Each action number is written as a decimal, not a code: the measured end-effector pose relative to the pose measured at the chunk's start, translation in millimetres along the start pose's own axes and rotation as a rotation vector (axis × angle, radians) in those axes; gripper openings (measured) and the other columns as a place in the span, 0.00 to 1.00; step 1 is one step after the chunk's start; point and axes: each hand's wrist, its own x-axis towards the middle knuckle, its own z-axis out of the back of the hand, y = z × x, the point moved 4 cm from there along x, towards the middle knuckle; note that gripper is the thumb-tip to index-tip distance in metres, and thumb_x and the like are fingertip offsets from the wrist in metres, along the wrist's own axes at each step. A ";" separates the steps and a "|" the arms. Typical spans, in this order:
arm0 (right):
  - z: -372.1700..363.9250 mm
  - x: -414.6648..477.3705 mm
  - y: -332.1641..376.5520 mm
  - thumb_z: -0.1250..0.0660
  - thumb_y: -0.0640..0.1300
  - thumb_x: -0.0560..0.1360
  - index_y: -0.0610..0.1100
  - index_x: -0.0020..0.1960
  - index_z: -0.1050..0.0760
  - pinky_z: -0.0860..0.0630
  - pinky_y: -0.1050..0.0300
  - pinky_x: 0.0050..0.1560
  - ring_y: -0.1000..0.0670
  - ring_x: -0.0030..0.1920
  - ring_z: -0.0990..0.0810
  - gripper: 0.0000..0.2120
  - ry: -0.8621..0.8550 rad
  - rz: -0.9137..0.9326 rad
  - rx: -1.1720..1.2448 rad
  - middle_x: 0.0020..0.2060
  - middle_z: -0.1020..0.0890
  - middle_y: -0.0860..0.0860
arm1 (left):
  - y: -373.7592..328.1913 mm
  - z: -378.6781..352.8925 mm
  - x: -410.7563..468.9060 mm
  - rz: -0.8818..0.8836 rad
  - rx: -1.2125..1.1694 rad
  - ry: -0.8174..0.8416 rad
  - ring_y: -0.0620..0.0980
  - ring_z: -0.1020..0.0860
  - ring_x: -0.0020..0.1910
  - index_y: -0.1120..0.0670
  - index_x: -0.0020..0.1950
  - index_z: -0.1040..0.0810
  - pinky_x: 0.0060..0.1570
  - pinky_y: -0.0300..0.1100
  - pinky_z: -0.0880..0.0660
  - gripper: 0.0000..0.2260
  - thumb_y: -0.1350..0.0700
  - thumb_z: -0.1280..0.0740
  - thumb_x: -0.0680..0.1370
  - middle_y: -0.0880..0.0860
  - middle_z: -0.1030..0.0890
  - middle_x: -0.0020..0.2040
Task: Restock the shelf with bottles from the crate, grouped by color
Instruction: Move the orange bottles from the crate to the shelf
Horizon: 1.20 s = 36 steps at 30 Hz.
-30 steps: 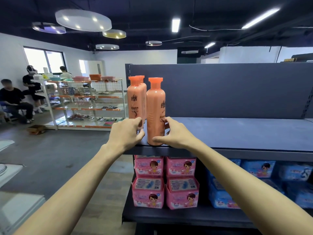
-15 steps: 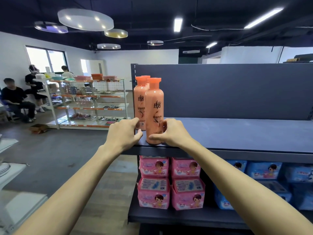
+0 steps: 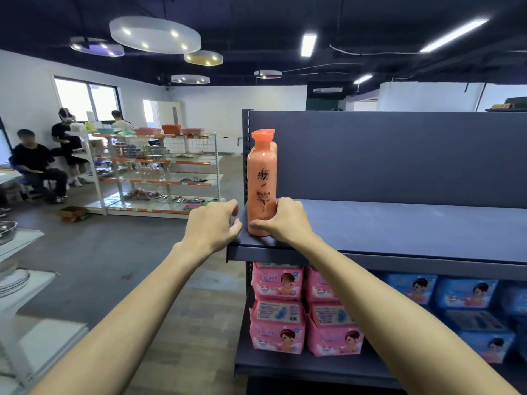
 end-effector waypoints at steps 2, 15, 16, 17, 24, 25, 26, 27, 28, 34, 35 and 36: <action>-0.9 0.0 2.3 0.22 0.56 0.61 0.44 0.44 0.22 0.21 0.54 0.37 0.46 0.42 0.18 0.20 -0.012 -0.013 -0.006 0.42 0.18 0.47 | 3.2 -0.1 0.6 -0.003 -0.012 0.004 0.57 0.21 0.42 0.51 0.48 0.27 0.37 0.45 0.27 0.08 0.47 0.37 0.75 0.51 0.18 0.40; -9.1 3.9 6.3 0.22 0.57 0.62 0.44 0.47 0.24 0.28 0.58 0.35 0.46 0.43 0.19 0.23 -0.063 -0.084 0.004 0.44 0.18 0.47 | 8.6 -2.1 -5.3 -0.043 -0.058 -0.017 0.56 0.21 0.43 0.51 0.48 0.26 0.37 0.44 0.30 0.08 0.48 0.37 0.76 0.50 0.17 0.43; -9.2 4.7 6.2 0.22 0.57 0.62 0.43 0.48 0.24 0.27 0.57 0.36 0.46 0.44 0.19 0.24 -0.066 -0.086 0.007 0.44 0.18 0.48 | 7.9 -1.6 -5.8 -0.042 -0.061 -0.024 0.56 0.21 0.44 0.52 0.48 0.25 0.37 0.44 0.32 0.08 0.48 0.36 0.76 0.50 0.17 0.43; -10.0 5.6 5.9 0.21 0.57 0.62 0.43 0.48 0.24 0.26 0.57 0.36 0.46 0.44 0.19 0.24 -0.070 -0.089 0.006 0.44 0.18 0.48 | 8.4 -1.9 -6.2 -0.039 -0.068 -0.029 0.56 0.21 0.44 0.52 0.48 0.25 0.36 0.43 0.33 0.08 0.48 0.36 0.76 0.50 0.17 0.42; -11.9 6.5 5.6 0.22 0.58 0.61 0.44 0.47 0.23 0.28 0.59 0.33 0.47 0.43 0.19 0.24 -0.079 -0.102 -0.012 0.44 0.18 0.48 | 7.2 -1.7 -10.2 -0.048 -0.093 -0.061 0.56 0.21 0.42 0.52 0.47 0.25 0.34 0.44 0.34 0.07 0.49 0.36 0.77 0.50 0.18 0.41; -10.9 4.9 6.3 0.21 0.58 0.61 0.45 0.47 0.24 0.30 0.59 0.31 0.47 0.42 0.19 0.24 -0.066 -0.098 -0.032 0.43 0.18 0.49 | 6.2 0.4 -11.3 -0.059 -0.094 -0.069 0.56 0.21 0.42 0.52 0.47 0.25 0.33 0.44 0.34 0.07 0.49 0.36 0.76 0.50 0.18 0.40; -9.7 3.5 6.0 0.20 0.59 0.61 0.45 0.45 0.25 0.33 0.60 0.29 0.48 0.41 0.21 0.24 -0.045 -0.093 -0.059 0.41 0.20 0.49 | 5.4 2.7 -12.7 -0.067 -0.096 -0.076 0.56 0.21 0.41 0.52 0.47 0.25 0.33 0.43 0.33 0.07 0.49 0.36 0.76 0.50 0.18 0.40; -7.3 0.8 5.8 0.20 0.60 0.61 0.46 0.41 0.27 0.36 0.61 0.28 0.49 0.39 0.23 0.24 -0.027 -0.082 -0.093 0.37 0.22 0.50 | 4.2 5.5 -14.4 -0.075 -0.096 -0.083 0.55 0.21 0.40 0.52 0.47 0.25 0.33 0.43 0.33 0.07 0.49 0.36 0.76 0.50 0.18 0.39; -3.9 -2.5 5.0 0.19 0.60 0.61 0.47 0.38 0.30 0.38 0.61 0.27 0.50 0.37 0.25 0.25 -0.020 -0.074 -0.117 0.34 0.25 0.52 | 2.6 7.7 -16.3 -0.080 -0.096 -0.088 0.55 0.21 0.40 0.52 0.47 0.25 0.33 0.43 0.32 0.07 0.49 0.36 0.76 0.49 0.18 0.39; 36.2 -42.9 -10.5 0.21 0.59 0.65 0.40 0.59 0.25 0.23 0.55 0.49 0.49 0.50 0.21 0.32 -0.073 0.009 -0.183 0.48 0.19 0.49 | -25.9 18.8 -26.0 -0.102 -0.162 -0.159 0.54 0.21 0.38 0.51 0.44 0.25 0.31 0.43 0.30 0.05 0.51 0.35 0.75 0.48 0.19 0.37; 44.1 -58.1 -14.1 0.21 0.57 0.67 0.41 0.60 0.24 0.23 0.57 0.50 0.50 0.50 0.20 0.30 -0.088 0.028 -0.171 0.48 0.19 0.49 | -35.6 21.6 -29.9 -0.124 -0.185 -0.193 0.53 0.21 0.37 0.52 0.43 0.25 0.31 0.43 0.30 0.05 0.51 0.35 0.75 0.48 0.19 0.37; 50.9 -74.9 -19.8 0.21 0.55 0.67 0.42 0.60 0.24 0.22 0.58 0.51 0.51 0.48 0.19 0.28 -0.098 0.042 -0.148 0.47 0.18 0.50 | -47.7 22.9 -35.8 -0.159 -0.207 -0.228 0.53 0.21 0.37 0.52 0.43 0.24 0.30 0.43 0.28 0.05 0.52 0.36 0.75 0.49 0.20 0.37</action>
